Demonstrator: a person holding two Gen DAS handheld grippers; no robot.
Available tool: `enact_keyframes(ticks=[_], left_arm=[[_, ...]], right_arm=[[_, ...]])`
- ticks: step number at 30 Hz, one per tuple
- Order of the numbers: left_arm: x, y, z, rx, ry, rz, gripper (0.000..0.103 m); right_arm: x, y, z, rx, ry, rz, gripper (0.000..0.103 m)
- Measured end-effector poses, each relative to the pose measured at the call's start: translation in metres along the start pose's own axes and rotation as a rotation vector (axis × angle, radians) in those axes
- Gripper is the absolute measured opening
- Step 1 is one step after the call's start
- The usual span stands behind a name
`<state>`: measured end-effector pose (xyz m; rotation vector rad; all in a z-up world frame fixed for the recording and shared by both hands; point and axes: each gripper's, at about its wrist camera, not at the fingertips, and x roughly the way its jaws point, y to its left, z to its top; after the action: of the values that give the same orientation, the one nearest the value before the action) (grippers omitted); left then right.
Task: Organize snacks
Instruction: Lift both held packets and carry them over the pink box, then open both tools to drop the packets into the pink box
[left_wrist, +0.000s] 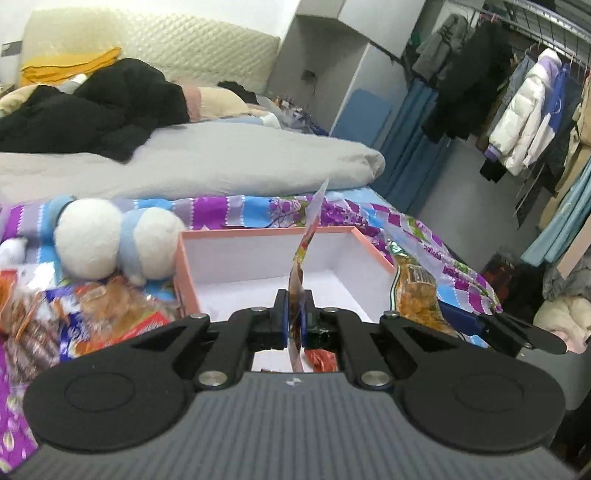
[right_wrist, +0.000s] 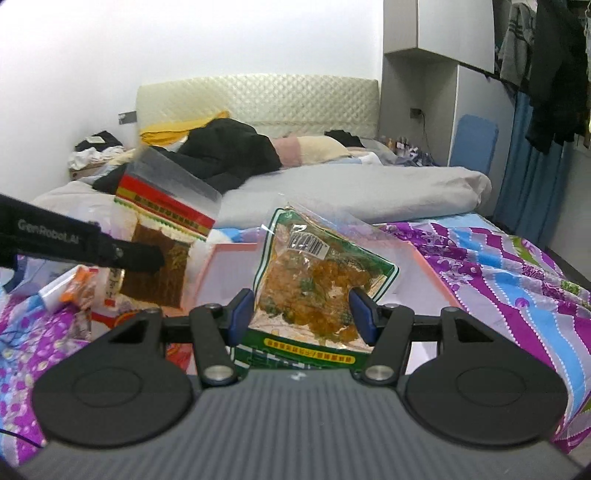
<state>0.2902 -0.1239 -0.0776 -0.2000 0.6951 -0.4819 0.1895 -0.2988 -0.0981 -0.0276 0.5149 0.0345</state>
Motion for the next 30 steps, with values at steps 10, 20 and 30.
enact_keyframes(ticks=[10, 20, 30], left_arm=[[0.071, -0.005, 0.031, 0.019, 0.158, 0.018, 0.007], [0.104, 0.001, 0.024, 0.03, 0.246, 0.06, 0.009], [0.085, 0.01, 0.026, 0.007, 0.193, 0.065, 0.051]], right_arm=[[0.057, -0.031, 0.005, 0.067, 0.183, 0.035, 0.06], [0.087, -0.037, -0.011, 0.064, 0.309, 0.013, 0.079], [0.082, -0.042, -0.011, 0.104, 0.283, -0.005, 0.082]])
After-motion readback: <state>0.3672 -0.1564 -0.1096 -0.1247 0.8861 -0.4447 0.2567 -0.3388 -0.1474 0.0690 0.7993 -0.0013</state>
